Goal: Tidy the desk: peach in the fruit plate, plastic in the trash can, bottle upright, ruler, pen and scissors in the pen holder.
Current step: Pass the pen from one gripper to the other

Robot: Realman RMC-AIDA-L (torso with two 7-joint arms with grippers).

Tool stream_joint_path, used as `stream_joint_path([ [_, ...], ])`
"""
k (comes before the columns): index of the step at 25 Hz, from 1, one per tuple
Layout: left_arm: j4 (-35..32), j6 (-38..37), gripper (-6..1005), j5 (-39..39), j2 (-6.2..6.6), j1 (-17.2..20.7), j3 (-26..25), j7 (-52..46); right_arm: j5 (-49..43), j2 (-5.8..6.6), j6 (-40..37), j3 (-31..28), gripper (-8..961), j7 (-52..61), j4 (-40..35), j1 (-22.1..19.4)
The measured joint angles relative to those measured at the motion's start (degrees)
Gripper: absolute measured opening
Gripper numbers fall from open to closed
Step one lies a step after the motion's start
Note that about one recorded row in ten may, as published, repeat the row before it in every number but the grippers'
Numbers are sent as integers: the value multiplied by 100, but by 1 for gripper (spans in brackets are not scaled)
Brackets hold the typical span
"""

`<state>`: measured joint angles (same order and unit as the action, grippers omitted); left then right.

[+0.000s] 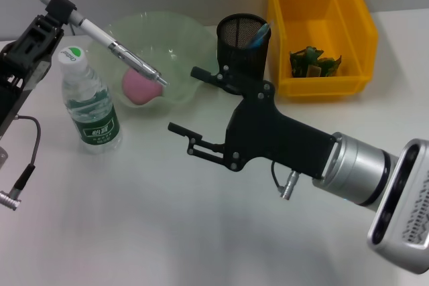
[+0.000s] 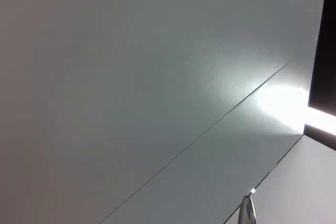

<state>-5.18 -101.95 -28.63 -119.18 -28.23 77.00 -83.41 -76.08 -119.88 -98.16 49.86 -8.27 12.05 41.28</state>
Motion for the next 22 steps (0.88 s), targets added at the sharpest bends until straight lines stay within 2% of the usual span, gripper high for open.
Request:
stream_joint_path([
  [2,-1,4,146,1,0,-4,-1,0,-407,0,87,-408,685,-172,75,-3],
  [4,-1,43,146,0,0,-7,-1,0,-1106,0,273,-1057,685,-509,245,3],
  [5,-1,43,146,0,0,-7,-1,0,-1106,0,273,-1057,685,-509,245,3],
  [9,0,67,146,0,0,-8,26,-18,-1671,0,376,-1728,684,-673,364,0],
  [14,2,77,146,-2,0,-8,33,-70,-1956,0,442,-2252,684,-814,416,-37],
  [22,8,72,146,-3,0,-20,29,-175,-2018,-1,528,-2466,683,-929,438,11],
])
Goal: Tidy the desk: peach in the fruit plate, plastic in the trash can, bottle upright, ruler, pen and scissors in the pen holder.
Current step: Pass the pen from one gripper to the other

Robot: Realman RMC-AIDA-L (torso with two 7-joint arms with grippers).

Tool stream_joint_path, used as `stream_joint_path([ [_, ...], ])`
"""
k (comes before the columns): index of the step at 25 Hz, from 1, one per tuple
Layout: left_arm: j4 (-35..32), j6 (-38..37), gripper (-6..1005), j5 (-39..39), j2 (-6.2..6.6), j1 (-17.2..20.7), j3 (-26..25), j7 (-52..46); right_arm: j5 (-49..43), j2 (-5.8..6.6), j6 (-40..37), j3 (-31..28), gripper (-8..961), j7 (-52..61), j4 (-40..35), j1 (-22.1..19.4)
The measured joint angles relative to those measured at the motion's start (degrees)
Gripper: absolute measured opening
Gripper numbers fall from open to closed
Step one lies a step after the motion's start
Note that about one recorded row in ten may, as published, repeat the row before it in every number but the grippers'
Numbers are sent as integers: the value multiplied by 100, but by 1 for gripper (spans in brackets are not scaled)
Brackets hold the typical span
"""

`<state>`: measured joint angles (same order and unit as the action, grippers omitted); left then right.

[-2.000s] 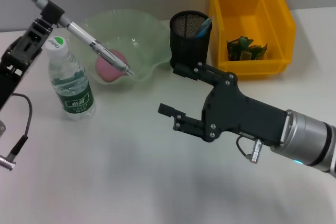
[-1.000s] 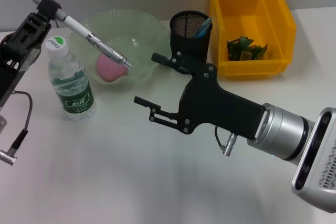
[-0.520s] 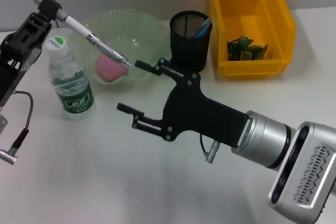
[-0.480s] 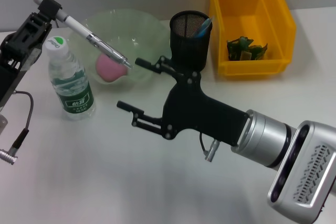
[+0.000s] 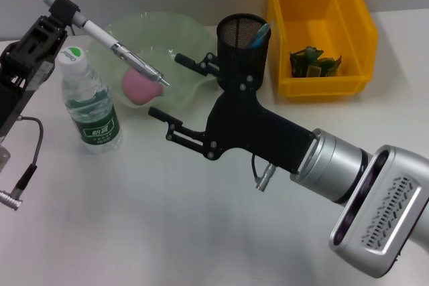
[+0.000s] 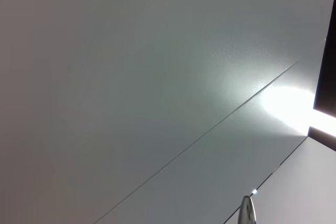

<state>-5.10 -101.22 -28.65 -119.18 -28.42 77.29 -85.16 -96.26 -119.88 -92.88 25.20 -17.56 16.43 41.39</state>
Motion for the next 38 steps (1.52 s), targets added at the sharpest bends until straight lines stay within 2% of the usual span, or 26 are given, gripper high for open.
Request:
stream_joint_path([
  [9,0,7,146,0,0,-38,15,-115,-126,0,149,-304,656,-194,103,140],
  [17,13,15,146,1,0,-50,-10,-175,-671,0,281,-935,603,-586,294,147],
  [34,54,-27,146,1,0,-50,1,-235,-849,0,430,-1101,491,-652,344,166],
  [38,53,-24,146,1,0,-56,3,-341,-851,0,426,-1123,394,-653,352,168],
])
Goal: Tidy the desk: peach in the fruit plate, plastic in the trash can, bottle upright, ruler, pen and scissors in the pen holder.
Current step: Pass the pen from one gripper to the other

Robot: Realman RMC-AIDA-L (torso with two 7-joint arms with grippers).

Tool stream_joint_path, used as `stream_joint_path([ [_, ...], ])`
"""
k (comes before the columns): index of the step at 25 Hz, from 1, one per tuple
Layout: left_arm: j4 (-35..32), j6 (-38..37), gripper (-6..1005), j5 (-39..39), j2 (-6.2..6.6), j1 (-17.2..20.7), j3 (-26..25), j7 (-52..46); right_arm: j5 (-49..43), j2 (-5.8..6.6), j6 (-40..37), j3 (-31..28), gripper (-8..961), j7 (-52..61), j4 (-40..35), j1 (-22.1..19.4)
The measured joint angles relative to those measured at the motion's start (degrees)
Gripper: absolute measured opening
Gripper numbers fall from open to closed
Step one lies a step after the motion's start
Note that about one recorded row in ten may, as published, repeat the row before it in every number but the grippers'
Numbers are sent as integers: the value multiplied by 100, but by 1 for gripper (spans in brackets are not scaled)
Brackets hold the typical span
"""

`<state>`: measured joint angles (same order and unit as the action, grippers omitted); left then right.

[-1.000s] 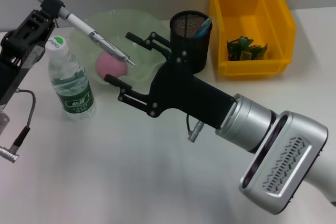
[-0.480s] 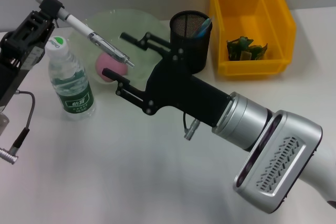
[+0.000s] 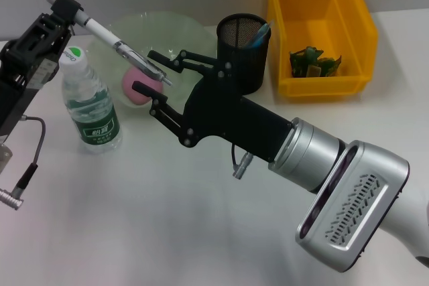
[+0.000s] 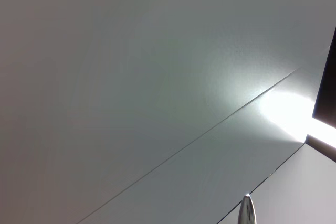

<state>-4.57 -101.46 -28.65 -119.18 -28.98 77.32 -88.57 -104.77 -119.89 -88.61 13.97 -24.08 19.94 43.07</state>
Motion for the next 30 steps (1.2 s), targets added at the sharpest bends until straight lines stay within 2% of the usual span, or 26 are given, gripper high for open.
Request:
stream_joint_path([
  [2,0,-1,146,0,0,-1,-10,-32,-4,0,2,-39,345,0,5,0],
  [26,98,84,147,88,0,-46,-60,-174,-9,0,21,-209,332,0,40,58],
  [30,97,84,147,88,0,-52,-60,-178,-125,0,147,-266,281,0,44,77],
])
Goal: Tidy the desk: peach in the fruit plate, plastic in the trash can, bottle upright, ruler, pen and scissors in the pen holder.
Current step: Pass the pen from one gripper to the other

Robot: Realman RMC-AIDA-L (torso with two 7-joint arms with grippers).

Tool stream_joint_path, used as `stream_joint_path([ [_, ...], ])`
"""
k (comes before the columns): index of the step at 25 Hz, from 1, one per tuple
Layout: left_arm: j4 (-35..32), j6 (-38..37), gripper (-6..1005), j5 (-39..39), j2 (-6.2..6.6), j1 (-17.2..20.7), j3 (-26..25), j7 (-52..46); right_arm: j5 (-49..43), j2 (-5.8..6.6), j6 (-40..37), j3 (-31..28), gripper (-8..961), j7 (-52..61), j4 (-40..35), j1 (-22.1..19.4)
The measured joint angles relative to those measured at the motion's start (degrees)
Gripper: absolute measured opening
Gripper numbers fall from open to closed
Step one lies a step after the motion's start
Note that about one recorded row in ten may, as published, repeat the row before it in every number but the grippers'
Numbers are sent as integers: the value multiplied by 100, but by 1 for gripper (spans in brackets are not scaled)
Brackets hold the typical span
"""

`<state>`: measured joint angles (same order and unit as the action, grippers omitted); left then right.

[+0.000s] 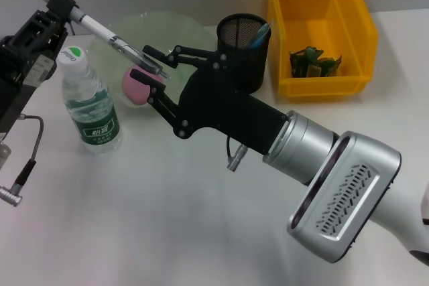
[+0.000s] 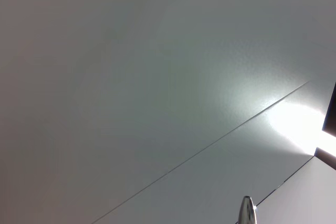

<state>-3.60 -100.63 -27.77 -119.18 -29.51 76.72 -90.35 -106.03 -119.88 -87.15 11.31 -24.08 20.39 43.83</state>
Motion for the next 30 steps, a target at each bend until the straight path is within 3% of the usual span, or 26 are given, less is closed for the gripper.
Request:
stream_joint_path([
  [30,-40,1,147,8,1,-43,4,34,-38,-9,76,-164,135,0,42,53],
])
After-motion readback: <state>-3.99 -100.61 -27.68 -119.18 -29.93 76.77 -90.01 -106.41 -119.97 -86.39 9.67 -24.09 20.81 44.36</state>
